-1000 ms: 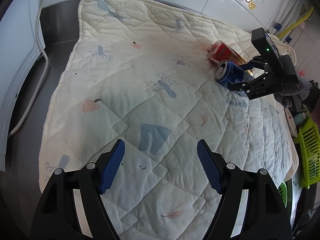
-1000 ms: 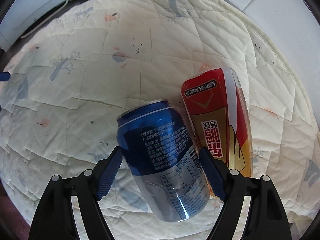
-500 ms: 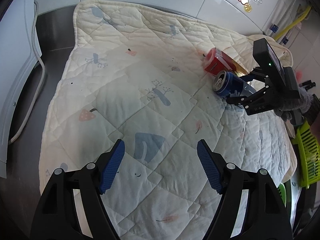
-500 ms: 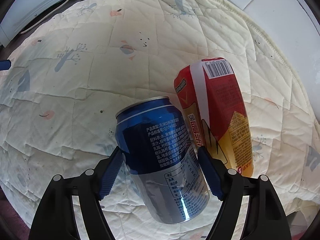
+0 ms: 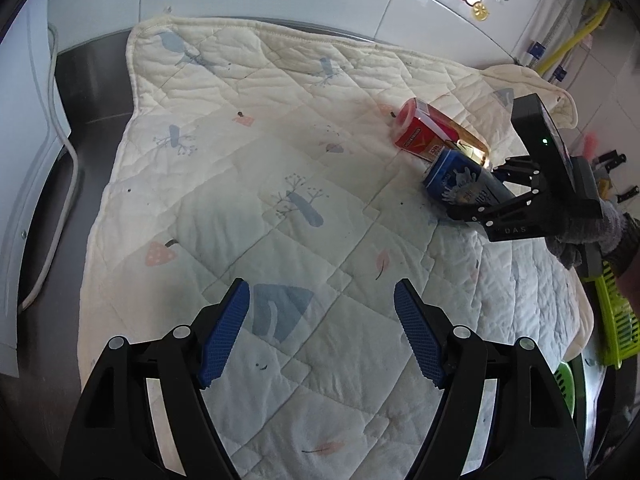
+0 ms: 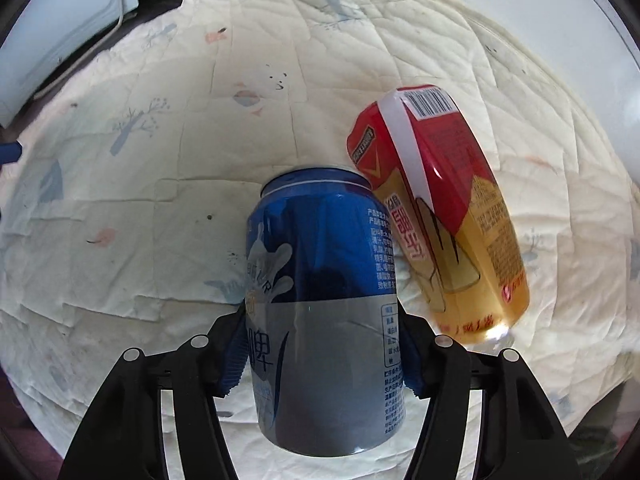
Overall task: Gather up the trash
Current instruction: 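Grasp the orange-and-red drink bottle with left tool while right tool lifts the can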
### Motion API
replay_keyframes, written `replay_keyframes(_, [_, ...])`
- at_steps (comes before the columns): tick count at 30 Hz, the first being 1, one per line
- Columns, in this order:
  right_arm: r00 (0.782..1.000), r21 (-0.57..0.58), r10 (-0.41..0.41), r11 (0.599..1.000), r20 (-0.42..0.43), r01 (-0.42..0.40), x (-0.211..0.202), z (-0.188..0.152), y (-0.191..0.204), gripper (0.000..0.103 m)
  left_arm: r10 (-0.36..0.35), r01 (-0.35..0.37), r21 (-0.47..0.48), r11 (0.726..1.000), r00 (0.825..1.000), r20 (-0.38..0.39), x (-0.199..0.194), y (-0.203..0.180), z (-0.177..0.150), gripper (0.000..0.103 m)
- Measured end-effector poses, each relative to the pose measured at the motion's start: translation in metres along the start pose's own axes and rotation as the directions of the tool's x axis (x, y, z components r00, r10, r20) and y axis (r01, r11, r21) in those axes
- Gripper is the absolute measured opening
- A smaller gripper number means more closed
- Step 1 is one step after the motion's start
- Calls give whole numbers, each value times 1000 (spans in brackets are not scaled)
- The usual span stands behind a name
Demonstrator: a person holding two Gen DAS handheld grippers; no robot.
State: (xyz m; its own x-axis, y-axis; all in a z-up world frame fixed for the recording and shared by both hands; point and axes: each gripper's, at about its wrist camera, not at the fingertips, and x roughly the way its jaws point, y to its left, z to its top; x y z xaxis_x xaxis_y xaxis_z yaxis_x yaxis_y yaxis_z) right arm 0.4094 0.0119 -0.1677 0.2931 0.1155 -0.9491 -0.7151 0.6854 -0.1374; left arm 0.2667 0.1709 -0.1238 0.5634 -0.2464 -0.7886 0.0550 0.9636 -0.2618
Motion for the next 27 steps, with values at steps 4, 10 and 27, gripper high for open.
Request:
replay_keyframes(4, [999, 117, 29, 993, 24, -32, -17, -28, -5, 59, -17, 16, 94, 995, 1000, 7, 6, -18, 19, 74])
replay_keyframes(10, [996, 261, 63, 962, 67, -78, -56, -75, -18, 58, -52, 45, 338, 940, 999, 10, 28, -64, 62, 79])
replay_keyframes(27, [982, 587, 67, 794, 176, -159, -123, -198, -8, 59, -71, 48, 862, 504, 997, -14, 126, -194, 142, 95])
